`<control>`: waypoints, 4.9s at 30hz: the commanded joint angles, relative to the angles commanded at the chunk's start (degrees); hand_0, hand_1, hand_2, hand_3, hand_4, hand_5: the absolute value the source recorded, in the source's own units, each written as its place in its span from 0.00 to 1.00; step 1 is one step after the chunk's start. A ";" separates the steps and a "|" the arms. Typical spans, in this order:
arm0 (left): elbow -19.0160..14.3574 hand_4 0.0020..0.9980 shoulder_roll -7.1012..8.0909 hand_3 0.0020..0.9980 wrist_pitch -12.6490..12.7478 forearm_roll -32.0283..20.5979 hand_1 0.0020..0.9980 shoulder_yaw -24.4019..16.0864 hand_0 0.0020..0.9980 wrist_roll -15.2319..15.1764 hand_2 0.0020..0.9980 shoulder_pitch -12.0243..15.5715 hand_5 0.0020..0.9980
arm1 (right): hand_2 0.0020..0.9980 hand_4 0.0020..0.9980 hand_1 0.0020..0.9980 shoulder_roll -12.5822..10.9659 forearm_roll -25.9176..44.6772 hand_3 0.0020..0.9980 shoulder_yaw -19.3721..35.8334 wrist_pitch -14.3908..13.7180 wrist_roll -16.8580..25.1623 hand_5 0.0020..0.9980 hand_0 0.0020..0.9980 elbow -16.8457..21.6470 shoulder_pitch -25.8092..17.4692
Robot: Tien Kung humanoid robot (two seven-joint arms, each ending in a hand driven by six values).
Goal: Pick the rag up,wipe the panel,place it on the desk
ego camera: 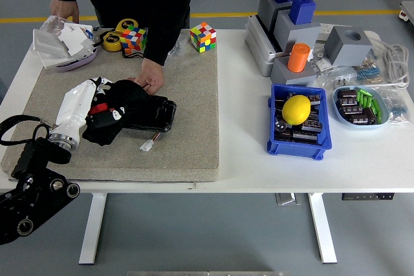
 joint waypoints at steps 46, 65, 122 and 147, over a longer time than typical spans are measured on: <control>2.27 0.57 -0.76 0.66 1.04 -3.04 0.08 4.83 0.17 -1.89 0.22 -2.86 0.10 | 0.67 1.00 0.62 -0.30 -0.33 0.61 0.10 0.10 -0.47 0.60 0.72 0.31 0.20; 5.09 0.57 0.90 0.66 0.73 -2.56 0.08 0.87 0.17 -2.04 0.22 -1.69 0.10 | 0.67 1.00 0.62 -0.28 -0.54 0.61 0.39 0.03 -0.78 0.61 0.72 0.34 0.14; 12.33 0.57 2.34 0.66 1.24 -2.93 0.08 -6.54 0.17 -4.50 0.22 -0.29 0.11 | 0.67 1.00 0.63 -0.29 -0.73 0.61 0.85 -0.12 -1.16 0.61 0.72 0.45 0.11; 7.47 0.57 0.34 0.66 1.41 -1.84 0.08 1.56 0.17 -3.27 0.21 -3.17 0.10 | 0.67 1.00 0.62 -0.64 -0.74 0.61 0.67 0.00 -0.90 0.61 0.72 0.56 0.38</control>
